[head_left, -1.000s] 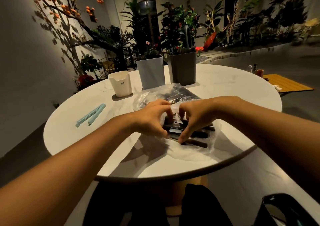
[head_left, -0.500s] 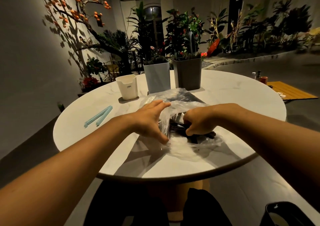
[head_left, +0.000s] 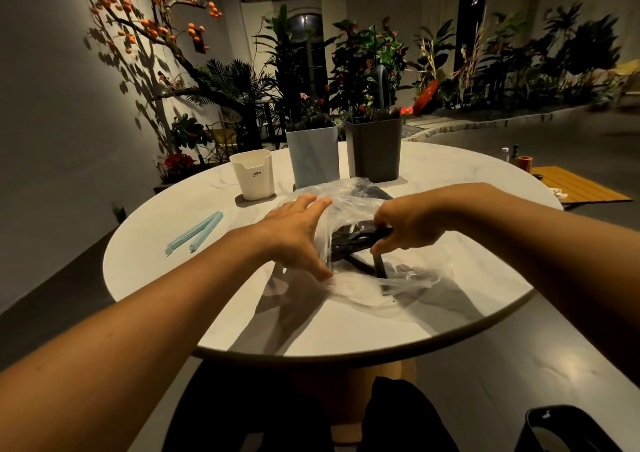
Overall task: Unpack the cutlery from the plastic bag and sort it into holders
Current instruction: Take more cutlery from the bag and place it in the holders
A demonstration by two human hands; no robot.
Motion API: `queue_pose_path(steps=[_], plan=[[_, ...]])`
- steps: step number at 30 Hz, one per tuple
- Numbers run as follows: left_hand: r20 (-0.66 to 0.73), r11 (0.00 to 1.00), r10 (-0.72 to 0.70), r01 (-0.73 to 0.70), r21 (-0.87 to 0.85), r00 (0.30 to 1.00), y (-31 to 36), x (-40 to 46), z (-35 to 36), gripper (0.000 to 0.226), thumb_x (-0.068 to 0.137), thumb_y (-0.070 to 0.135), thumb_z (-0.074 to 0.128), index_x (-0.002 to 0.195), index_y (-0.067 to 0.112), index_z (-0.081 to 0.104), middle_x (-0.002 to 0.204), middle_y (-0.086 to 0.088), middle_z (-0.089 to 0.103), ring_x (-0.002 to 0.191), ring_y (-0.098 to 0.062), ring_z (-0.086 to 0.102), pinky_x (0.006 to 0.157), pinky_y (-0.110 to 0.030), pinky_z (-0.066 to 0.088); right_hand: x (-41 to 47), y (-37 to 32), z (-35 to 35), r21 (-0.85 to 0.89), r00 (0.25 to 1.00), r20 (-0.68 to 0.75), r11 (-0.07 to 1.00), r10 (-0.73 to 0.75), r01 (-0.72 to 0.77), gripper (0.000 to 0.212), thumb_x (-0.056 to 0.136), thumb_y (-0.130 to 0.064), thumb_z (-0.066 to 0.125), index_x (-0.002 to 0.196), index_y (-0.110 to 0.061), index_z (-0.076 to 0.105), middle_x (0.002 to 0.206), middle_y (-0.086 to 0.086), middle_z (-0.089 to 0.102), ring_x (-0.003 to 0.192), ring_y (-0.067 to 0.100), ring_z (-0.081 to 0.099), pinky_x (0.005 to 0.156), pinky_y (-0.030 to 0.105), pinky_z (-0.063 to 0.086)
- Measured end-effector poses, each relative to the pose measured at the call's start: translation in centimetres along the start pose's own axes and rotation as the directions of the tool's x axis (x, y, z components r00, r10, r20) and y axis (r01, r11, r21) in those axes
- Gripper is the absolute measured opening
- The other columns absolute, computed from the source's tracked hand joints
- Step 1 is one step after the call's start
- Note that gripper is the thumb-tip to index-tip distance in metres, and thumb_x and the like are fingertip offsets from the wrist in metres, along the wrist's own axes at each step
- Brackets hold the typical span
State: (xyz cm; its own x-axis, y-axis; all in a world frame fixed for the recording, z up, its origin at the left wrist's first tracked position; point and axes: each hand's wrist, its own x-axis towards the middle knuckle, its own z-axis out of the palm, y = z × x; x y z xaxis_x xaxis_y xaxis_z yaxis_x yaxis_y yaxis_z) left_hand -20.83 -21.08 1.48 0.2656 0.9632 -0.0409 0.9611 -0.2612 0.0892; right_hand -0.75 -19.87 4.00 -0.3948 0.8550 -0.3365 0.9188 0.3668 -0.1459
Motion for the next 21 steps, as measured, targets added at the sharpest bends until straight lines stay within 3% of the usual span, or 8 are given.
queue_pose_path(steps=[3,8,11,14,16,19,21], plan=[[-0.009,0.997,-0.026,0.026,0.076,1.0,0.2,-0.1,-0.3,0.135,0.062,0.056,0.089,0.159,0.029,-0.001,0.168,0.003,-0.001,0.153,-0.027,0.007,0.125,-0.045,0.016,-0.9,0.5,-0.7,-0.027,0.999,0.027,0.999,0.022,-0.021,0.041,0.098,-0.041,0.056,0.116,-0.005,0.063,0.086,0.008,0.057,0.068,0.018,0.047,0.057,0.026,0.046],[-0.03,0.991,-0.067,0.07,0.111,0.997,1.1,-0.5,-0.8,0.126,0.065,0.052,0.088,0.159,0.026,0.009,0.167,0.0,0.01,0.151,-0.028,0.017,0.123,-0.044,0.021,-3.6,1.5,-2.0,-0.021,0.999,0.032,1.0,0.008,-0.007,0.04,0.096,-0.044,0.055,0.113,-0.008,0.064,0.081,0.004,0.053,0.063,0.014,0.043,0.052,0.023,0.042],[-0.061,0.982,-0.117,0.106,-0.156,0.991,1.7,-0.4,-1.6,0.104,0.07,0.036,0.09,0.152,0.021,0.028,0.158,-0.003,0.03,0.133,-0.025,0.04,0.108,-0.038,0.041,-5.0,2.7,-3.0,0.142,1.0,0.015,0.99,-0.005,0.003,0.041,0.093,-0.044,0.058,0.111,-0.007,0.064,0.078,0.004,0.052,0.062,0.013,0.042,0.051,0.022,0.041],[-0.105,0.85,-0.209,0.127,-0.511,0.972,2.0,-0.1,-2.1,0.066,0.087,0.017,0.077,0.14,0.016,0.038,0.143,-0.007,0.045,0.111,-0.021,0.049,0.085,-0.033,0.046,-6.0,3.5,-3.8,0.278,0.999,-0.039,0.96,-0.024,0.034,0.043,0.091,-0.044,0.059,0.106,-0.004,0.063,0.076,0.004,0.052,0.06,0.013,0.043,0.051,0.023,0.042],[-0.178,0.805,-0.283,0.133,-0.578,0.942,1.8,0.3,-2.1,0.046,0.096,0.013,0.062,0.136,0.015,0.04,0.142,-0.008,0.048,0.113,-0.023,0.051,0.088,-0.034,0.047,-6.2,3.6,-4.0,0.324,0.995,-0.089,0.944,-0.043,0.069,0.039,0.091,-0.044,0.059,0.098,-0.005,0.063,0.074,0.004,0.052,0.059,0.012,0.043,0.052,0.024,0.042],[-0.135,0.772,-0.253,0.116,-0.625,0.958,2.1,0.6,-1.8,0.041,0.097,0.006,0.046,0.138,0.013,0.049,0.143,-0.007,0.051,0.124,-0.025,0.05,0.105,-0.04,0.043,-5.5,3.2,-4.3,0.335,0.982,-0.177,0.935,-0.059,0.116,0.039,0.092,-0.044,0.058,0.095,-0.005,0.062,0.075,0.005,0.053,0.059,0.013,0.044,0.052,0.025,0.042],[-0.066,0.687,-0.224,0.11,-0.718,0.972,2.4,0.3,-1.8,0.041,0.093,-0.005,0.04,0.118,0.014,0.066,0.135,-0.009,0.06,0.12,-0.025,0.054,0.108,-0.041,0.044,-4.7,2.8,-4.5,0.333,0.974,-0.216,0.933,-0.063,0.134,0.04,0.091,-0.044,0.059,0.097,-0.004,0.062,0.075,0.005,0.053,0.058,0.013,0.044,0.051,0.025,0.041]])
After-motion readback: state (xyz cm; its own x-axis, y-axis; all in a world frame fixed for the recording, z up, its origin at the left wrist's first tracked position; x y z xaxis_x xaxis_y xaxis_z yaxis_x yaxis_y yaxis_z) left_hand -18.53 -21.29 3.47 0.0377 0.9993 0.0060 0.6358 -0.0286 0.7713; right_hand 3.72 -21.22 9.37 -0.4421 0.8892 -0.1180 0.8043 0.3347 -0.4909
